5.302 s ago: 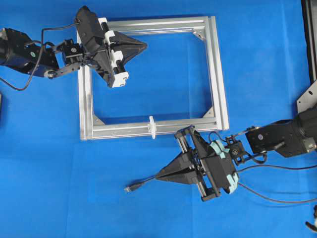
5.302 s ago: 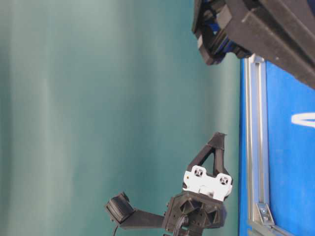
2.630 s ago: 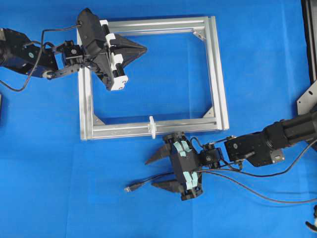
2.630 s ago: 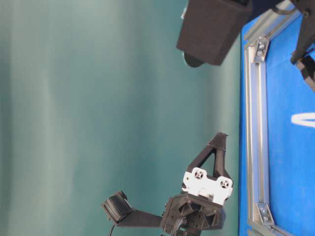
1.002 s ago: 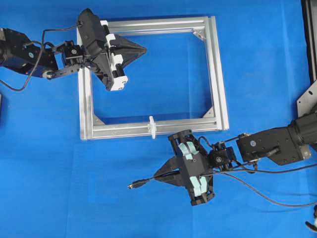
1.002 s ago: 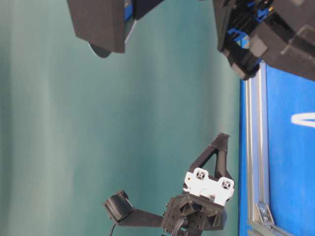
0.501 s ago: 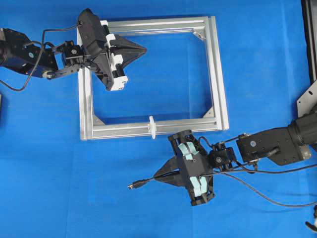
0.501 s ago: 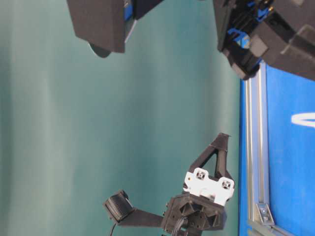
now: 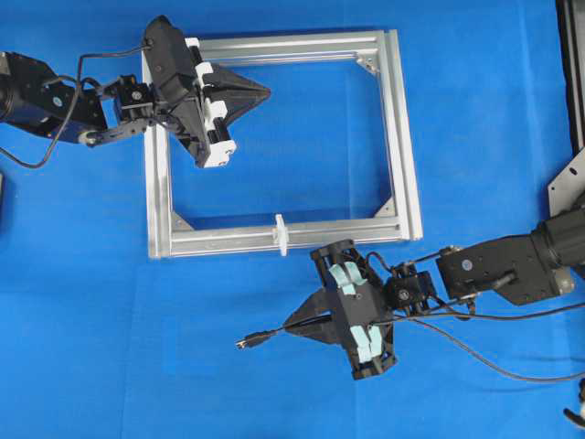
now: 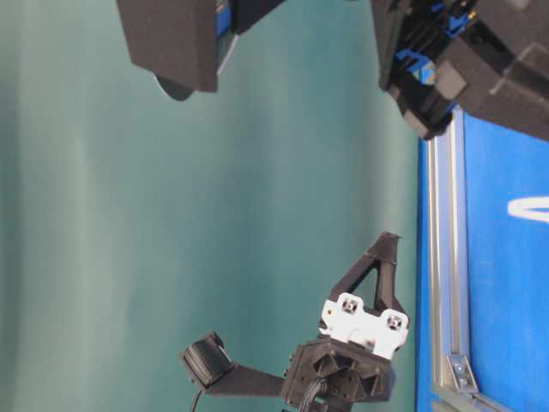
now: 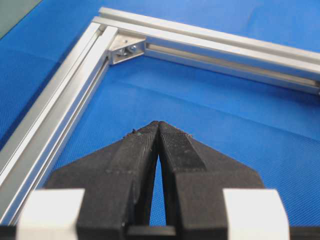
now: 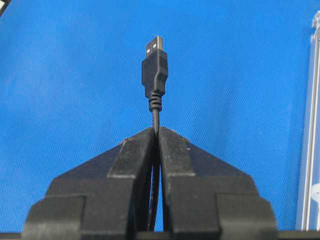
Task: Insert the wire through the string loop located in the center.
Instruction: 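Lift the held USB cable with the right gripper, then carry the cable plug toward the white zip-tie loop on the frame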
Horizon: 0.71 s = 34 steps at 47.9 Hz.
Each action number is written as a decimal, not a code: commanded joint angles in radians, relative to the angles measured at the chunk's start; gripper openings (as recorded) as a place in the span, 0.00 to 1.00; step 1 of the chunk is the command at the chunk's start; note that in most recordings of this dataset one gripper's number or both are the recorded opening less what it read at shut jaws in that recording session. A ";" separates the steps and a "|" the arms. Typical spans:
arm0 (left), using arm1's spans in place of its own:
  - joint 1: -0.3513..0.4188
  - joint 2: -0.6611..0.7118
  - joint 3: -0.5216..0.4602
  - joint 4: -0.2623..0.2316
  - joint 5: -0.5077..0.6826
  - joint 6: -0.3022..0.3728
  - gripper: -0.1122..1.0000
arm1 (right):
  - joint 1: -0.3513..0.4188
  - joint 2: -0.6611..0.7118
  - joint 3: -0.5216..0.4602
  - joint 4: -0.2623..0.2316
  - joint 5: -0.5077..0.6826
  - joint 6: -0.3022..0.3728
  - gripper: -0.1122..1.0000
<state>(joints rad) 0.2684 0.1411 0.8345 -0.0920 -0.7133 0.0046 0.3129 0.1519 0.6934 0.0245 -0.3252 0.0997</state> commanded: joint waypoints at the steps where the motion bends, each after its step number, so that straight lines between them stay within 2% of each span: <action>1: -0.002 -0.029 -0.009 0.005 -0.005 0.002 0.10 | 0.005 -0.037 -0.020 -0.002 -0.005 -0.002 0.08; 14: -0.002 -0.029 -0.011 0.003 -0.005 0.002 0.10 | 0.005 -0.063 0.026 0.003 -0.006 0.002 0.08; 34: -0.002 -0.029 -0.009 0.003 -0.005 0.002 0.10 | 0.006 -0.206 0.218 0.005 -0.009 0.006 0.08</action>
<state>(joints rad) 0.2684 0.1411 0.8345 -0.0905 -0.7133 0.0046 0.3145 -0.0092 0.8989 0.0261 -0.3267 0.1028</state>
